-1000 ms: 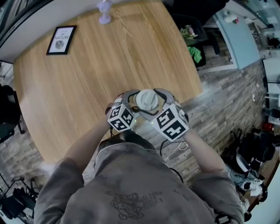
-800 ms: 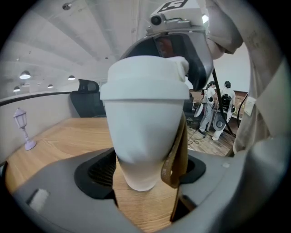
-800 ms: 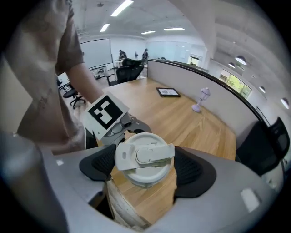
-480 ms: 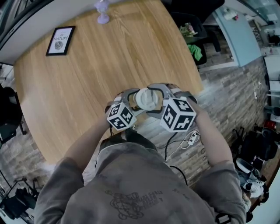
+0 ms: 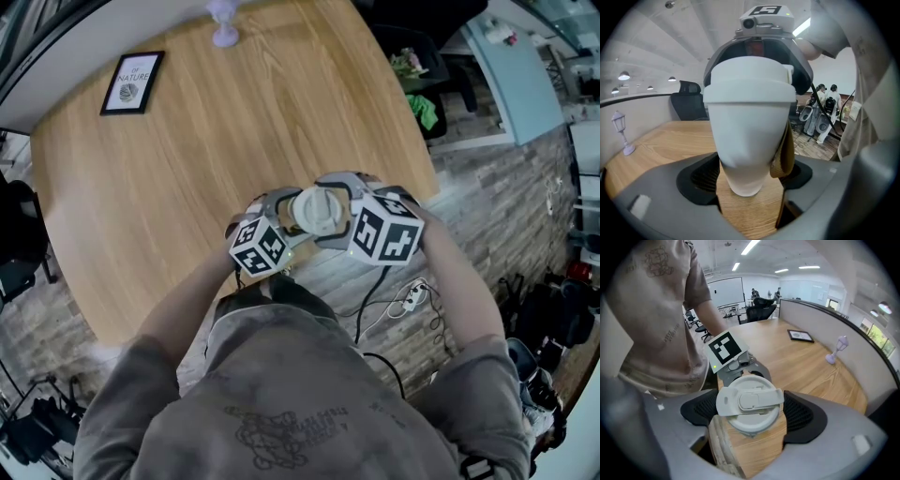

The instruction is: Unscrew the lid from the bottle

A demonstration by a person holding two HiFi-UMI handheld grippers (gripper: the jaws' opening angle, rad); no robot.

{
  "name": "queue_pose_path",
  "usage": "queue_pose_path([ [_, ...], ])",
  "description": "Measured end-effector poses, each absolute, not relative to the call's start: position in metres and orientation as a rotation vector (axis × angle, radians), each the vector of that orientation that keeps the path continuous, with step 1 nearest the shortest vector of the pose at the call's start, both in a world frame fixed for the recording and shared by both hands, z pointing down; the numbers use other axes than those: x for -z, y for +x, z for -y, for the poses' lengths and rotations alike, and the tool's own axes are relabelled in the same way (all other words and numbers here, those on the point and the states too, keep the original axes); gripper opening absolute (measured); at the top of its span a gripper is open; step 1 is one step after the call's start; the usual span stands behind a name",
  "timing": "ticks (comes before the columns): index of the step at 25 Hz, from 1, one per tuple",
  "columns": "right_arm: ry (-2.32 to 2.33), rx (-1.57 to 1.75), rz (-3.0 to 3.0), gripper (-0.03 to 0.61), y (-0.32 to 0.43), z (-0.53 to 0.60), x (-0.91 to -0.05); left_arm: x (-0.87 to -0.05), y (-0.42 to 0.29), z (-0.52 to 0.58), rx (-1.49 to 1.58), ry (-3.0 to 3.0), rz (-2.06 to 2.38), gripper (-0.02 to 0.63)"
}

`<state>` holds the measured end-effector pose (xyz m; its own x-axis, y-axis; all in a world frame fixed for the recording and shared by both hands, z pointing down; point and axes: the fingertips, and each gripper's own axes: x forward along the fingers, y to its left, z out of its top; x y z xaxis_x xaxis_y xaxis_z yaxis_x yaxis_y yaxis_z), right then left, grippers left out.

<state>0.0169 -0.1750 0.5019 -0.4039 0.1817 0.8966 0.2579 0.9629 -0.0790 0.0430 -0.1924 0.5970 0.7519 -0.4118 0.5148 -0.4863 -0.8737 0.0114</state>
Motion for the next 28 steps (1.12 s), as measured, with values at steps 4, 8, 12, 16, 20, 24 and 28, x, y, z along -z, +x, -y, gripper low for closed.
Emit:
queue_pose_path([
  [4, -0.351, 0.079, 1.95, 0.446, 0.013, 0.172, -0.511, -0.597, 0.044, 0.192, -0.78, 2.806, 0.709, 0.359],
  [8, -0.372, 0.076, 1.903, 0.448, 0.015, 0.172, -0.513, -0.598, 0.044, 0.192, -0.782, 2.807, 0.714, 0.359],
  [12, -0.351, 0.088, 1.872, 0.453, 0.015, 0.173, -0.513, -0.599, 0.044, 0.191, -0.765, 2.806, 0.714, 0.359],
  [16, -0.217, 0.175, 1.958, 0.404, 0.003, 0.187, -0.492, -0.598, 0.038, 0.198, -0.697, 2.754, 0.73, 0.357],
  [20, -0.184, 0.106, 2.005, 0.264, 0.004, 0.187, -0.475, -0.597, 0.036, 0.202, -0.672, 2.73, 0.742, 0.359],
  [24, -0.174, 0.122, 2.004, 0.272, 0.01, 0.177, -0.483, -0.597, 0.04, 0.198, -0.715, 2.762, 0.74, 0.359],
  [28, -0.124, 0.161, 2.037, 0.411, 0.011, 0.18, -0.485, -0.598, 0.042, 0.194, -0.773, 2.804, 0.736, 0.359],
])
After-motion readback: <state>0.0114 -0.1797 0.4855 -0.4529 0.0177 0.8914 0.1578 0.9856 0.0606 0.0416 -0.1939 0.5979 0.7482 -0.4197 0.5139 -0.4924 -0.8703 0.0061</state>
